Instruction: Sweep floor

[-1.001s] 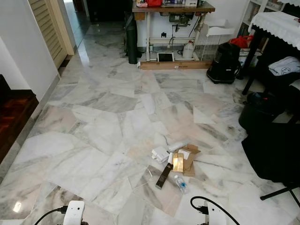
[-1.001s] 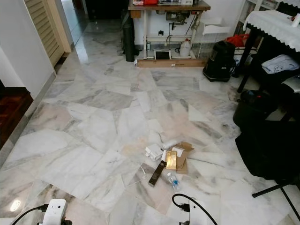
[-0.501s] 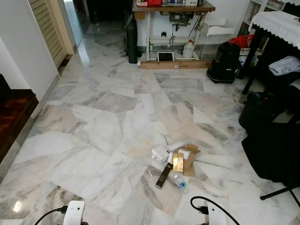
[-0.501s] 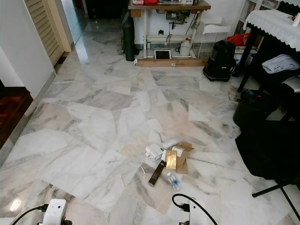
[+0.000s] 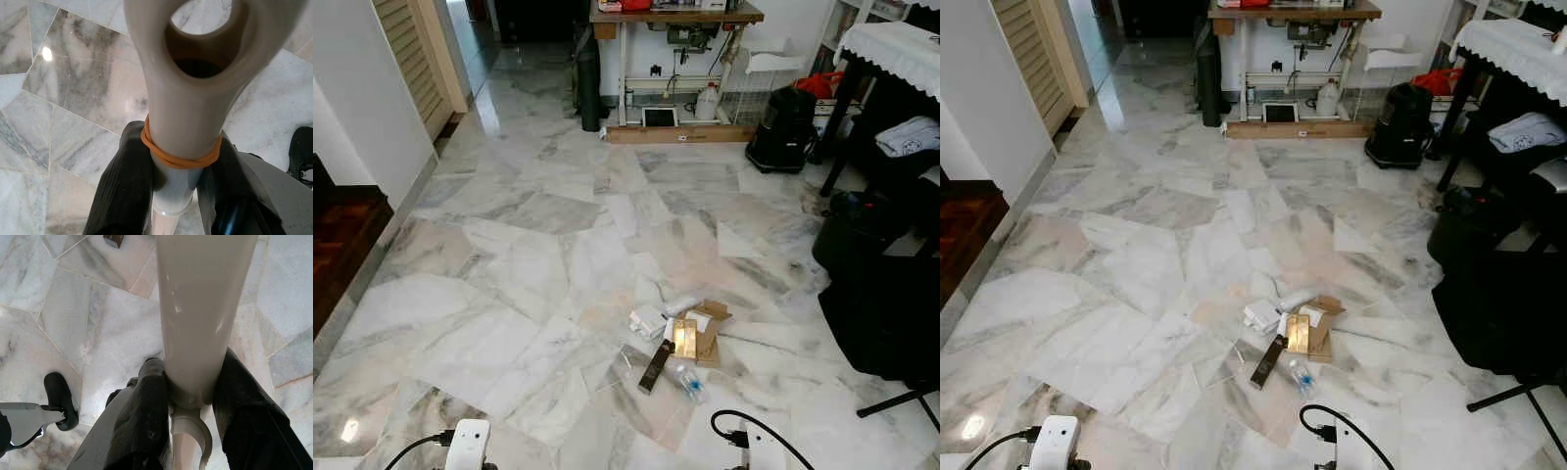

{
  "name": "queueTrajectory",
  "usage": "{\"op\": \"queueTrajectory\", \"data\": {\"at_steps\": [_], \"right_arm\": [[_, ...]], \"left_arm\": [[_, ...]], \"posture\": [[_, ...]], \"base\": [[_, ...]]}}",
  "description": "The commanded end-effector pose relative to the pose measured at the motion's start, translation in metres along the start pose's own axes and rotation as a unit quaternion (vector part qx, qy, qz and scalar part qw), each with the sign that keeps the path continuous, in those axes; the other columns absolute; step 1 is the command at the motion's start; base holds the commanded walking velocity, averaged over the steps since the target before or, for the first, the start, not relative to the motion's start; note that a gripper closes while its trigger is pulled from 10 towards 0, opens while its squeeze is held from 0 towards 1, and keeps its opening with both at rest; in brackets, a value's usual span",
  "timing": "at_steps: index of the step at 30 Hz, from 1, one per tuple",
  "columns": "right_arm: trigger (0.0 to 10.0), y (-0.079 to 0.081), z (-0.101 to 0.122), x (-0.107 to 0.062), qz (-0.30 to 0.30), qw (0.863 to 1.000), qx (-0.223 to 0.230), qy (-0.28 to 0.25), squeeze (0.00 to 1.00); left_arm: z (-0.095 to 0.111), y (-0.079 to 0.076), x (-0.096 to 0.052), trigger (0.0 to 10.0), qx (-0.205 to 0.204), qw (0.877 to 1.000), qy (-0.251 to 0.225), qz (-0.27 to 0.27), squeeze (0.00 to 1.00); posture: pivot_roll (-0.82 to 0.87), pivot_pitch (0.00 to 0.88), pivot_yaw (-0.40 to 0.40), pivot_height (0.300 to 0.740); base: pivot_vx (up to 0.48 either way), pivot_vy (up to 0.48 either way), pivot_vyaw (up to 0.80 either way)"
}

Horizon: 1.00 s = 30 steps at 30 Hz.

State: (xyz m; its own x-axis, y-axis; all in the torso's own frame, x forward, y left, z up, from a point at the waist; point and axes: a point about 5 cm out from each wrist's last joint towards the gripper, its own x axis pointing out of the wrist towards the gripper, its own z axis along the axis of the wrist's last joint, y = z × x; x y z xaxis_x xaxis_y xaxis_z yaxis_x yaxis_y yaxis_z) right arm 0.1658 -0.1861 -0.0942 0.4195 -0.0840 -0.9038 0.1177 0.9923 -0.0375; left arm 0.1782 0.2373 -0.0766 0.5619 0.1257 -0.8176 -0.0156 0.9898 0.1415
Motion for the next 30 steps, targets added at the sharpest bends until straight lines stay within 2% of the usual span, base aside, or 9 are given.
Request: {"op": "queueTrajectory", "data": {"at_steps": [1, 29, 30], "right_arm": [[10.0, 0.0304, 0.0259, -0.0014, 0.076, 0.991, -0.074, -0.075, 0.00], [10.0, 0.0304, 0.0259, -0.0014, 0.076, 0.991, -0.074, -0.075, 0.00], [10.0, 0.0261, 0.0249, -0.0012, 0.074, 0.992, -0.076, -0.073, 0.00]], "left_arm": [[-0.0181, -0.0157, -0.0028, 10.0, -0.043, 0.999, 0.003, -0.025, 0.00], [-0.0181, -0.0157, -0.0028, 10.0, -0.043, 0.999, 0.003, -0.025, 0.00], [-0.0172, -0.0207, -0.0023, 10.0, -0.042, 0.999, 0.003, -0.028, 0.00]], "posture": [[0.01, 0.006, -0.068, 0.740], [0.01, 0.006, -0.068, 0.740], [0.01, 0.005, -0.069, 0.740]], "base": [[0.000, 0.000, 0.00], [0.000, 0.000, 0.00], [0.000, 0.000, 0.00]]}}
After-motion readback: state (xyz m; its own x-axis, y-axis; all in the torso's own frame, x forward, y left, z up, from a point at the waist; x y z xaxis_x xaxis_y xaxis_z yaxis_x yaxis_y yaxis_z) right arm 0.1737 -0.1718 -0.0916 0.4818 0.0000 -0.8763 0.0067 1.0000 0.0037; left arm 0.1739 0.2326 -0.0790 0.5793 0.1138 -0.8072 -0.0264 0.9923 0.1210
